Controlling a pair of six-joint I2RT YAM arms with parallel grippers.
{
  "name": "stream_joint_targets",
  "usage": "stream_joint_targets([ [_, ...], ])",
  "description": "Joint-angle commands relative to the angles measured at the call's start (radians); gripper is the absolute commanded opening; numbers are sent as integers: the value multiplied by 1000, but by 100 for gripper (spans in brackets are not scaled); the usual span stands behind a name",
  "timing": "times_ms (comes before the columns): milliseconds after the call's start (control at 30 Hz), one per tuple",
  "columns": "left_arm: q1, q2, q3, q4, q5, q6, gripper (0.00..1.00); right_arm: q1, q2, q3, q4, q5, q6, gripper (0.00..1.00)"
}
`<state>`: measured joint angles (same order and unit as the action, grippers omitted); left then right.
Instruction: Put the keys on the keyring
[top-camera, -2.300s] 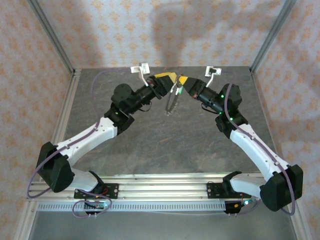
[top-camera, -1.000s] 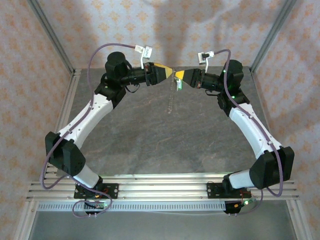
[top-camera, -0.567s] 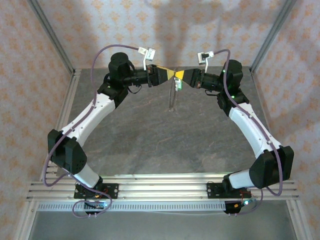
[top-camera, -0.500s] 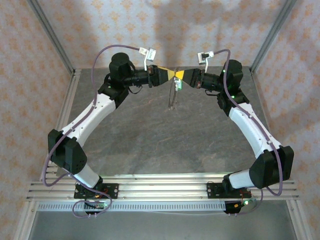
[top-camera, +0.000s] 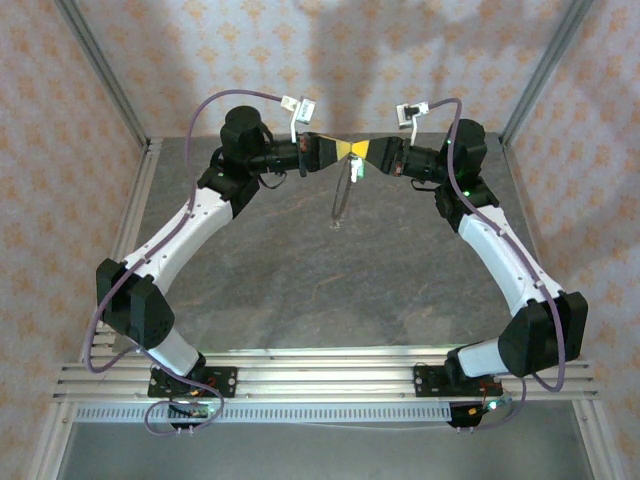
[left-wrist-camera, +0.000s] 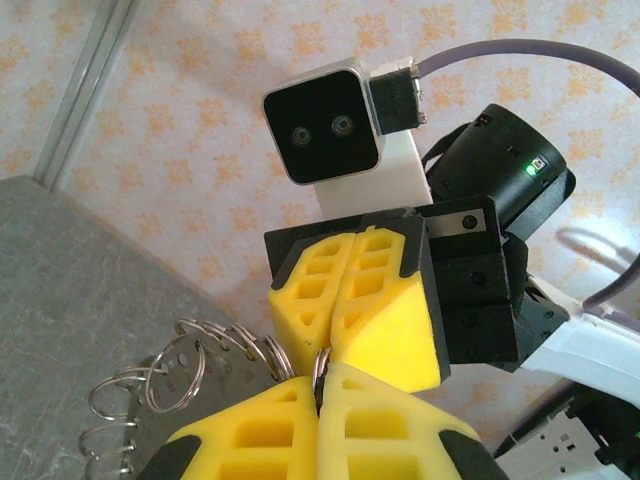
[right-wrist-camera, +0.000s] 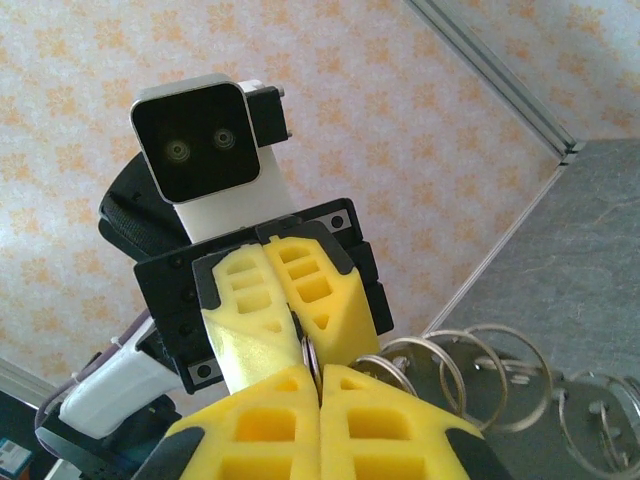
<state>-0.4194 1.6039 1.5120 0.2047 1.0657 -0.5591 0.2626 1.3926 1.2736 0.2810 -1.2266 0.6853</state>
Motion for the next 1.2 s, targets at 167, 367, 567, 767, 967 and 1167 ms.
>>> stream_joint_targets([
  [167,-15,-52,-51,148,-147,-77,0,0,-69,-100,63,53,-4,19],
  [367,-15,-55,-63,181,-155,-101,0,0,-92,-170,138,76,46,7],
  [567,-16,-54,-80,207,-162,-117,0,13,-84,-178,176,85,72,0],
  [767,-16,-77,-124,270,-224,-153,0,65,-79,-198,175,105,61,0],
  [967,-16,-87,-159,311,-248,-177,0,115,-61,-216,168,126,43,0],
  [1167,-21,-93,-184,327,-264,-188,0,115,-56,-211,156,149,40,0],
])
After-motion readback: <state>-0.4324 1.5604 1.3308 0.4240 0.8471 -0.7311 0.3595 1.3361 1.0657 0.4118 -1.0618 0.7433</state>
